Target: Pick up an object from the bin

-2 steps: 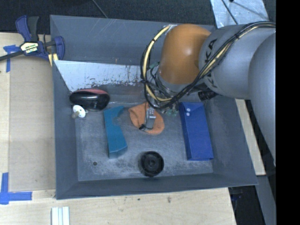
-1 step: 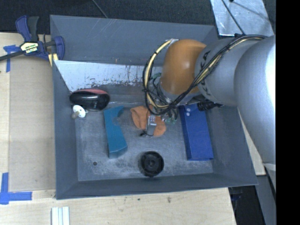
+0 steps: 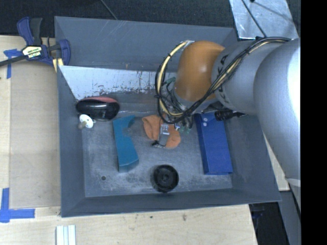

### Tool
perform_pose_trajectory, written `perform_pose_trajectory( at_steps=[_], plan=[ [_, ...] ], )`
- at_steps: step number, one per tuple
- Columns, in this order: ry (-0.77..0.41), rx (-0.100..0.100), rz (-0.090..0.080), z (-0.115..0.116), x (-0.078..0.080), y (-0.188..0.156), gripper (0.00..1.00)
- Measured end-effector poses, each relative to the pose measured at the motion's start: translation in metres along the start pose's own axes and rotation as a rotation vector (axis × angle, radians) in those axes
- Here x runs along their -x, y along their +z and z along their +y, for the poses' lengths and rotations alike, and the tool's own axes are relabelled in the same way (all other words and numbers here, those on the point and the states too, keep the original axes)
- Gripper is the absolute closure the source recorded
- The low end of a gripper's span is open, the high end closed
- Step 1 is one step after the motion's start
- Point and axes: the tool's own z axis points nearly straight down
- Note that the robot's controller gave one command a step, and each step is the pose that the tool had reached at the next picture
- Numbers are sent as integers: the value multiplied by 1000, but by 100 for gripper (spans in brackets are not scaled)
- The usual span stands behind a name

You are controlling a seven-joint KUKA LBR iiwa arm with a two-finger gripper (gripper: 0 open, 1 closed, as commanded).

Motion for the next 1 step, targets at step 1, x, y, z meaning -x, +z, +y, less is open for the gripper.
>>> perform_pose_trajectory(
  at_steps=[1],
  plan=[
    [-40, -2, -2, -2, -2, 1, 0]
  ],
)
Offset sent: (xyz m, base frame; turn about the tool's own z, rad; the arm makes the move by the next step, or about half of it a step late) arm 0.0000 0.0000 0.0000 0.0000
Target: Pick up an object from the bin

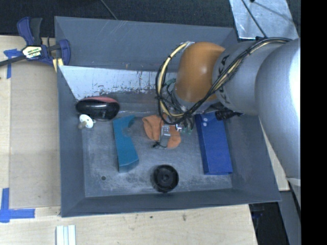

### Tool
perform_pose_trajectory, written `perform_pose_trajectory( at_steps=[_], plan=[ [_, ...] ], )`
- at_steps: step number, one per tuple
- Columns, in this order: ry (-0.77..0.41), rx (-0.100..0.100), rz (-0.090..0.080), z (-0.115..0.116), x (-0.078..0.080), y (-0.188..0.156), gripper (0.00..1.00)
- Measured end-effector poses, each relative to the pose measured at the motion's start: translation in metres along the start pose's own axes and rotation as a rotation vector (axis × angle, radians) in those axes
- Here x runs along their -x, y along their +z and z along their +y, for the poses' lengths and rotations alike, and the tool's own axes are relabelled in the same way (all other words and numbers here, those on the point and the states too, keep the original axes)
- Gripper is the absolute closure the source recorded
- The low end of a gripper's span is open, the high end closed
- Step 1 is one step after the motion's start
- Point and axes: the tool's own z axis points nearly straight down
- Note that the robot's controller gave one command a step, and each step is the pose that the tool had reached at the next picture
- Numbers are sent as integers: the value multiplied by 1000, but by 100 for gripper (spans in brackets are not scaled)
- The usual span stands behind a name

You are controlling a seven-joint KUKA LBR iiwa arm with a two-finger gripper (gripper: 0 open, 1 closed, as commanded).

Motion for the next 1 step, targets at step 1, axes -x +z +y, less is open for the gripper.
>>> perform_pose_trajectory(
  at_steps=[1],
  plan=[
    [39, 4, -8, 1, 4, -4, 100]
  ],
)
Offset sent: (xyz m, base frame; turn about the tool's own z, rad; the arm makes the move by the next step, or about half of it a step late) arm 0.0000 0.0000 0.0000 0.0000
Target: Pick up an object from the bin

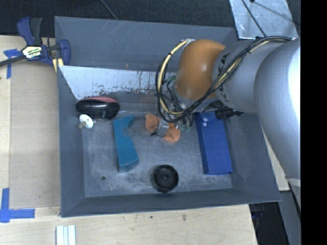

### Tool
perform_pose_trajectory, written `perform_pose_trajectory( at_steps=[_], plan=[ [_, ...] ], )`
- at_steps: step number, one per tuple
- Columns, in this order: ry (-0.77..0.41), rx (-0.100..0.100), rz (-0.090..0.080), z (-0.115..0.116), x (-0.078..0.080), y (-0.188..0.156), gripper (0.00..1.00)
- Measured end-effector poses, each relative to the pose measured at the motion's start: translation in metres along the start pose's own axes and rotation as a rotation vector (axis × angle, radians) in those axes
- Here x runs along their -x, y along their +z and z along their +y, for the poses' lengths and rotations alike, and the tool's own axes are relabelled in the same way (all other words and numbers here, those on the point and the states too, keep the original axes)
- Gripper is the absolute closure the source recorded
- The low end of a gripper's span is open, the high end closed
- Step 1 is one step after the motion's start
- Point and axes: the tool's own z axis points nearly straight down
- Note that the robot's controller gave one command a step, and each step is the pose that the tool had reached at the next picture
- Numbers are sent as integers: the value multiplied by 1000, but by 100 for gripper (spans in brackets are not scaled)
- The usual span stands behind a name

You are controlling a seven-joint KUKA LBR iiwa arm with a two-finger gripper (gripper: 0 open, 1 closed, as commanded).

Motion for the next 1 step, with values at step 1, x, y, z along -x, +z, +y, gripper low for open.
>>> perform_pose_trajectory(
  at_steps=[1],
  plan=[
    [0, 0, 0, 0, 0, 0, 100]
  ],
)
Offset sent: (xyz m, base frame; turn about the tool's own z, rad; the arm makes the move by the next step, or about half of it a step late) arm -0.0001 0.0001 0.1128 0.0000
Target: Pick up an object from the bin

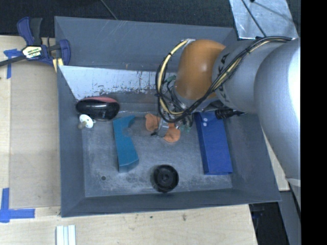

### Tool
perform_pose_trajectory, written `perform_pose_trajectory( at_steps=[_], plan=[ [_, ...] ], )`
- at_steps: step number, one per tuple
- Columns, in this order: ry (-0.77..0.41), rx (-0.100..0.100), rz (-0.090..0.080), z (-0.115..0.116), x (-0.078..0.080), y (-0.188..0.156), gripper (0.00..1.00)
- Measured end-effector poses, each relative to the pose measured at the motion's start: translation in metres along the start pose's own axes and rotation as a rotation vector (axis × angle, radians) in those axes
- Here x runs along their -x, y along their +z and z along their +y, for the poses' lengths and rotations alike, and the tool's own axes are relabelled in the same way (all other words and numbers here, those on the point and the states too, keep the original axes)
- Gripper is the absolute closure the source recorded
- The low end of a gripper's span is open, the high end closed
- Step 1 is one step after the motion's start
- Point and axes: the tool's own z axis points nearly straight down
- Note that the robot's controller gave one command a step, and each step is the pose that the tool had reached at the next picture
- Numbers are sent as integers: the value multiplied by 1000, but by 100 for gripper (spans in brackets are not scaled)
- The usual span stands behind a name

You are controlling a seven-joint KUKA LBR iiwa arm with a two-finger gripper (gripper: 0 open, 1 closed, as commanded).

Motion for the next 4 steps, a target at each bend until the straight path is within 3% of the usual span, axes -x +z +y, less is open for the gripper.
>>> perform_pose_trajectory(
  at_steps=[2, 4],
  plan=[
    [0, -4, 14, -1, -3, -22, 100],
    [0, -2, 4, 0, 0, -52, 100]
  ],
)
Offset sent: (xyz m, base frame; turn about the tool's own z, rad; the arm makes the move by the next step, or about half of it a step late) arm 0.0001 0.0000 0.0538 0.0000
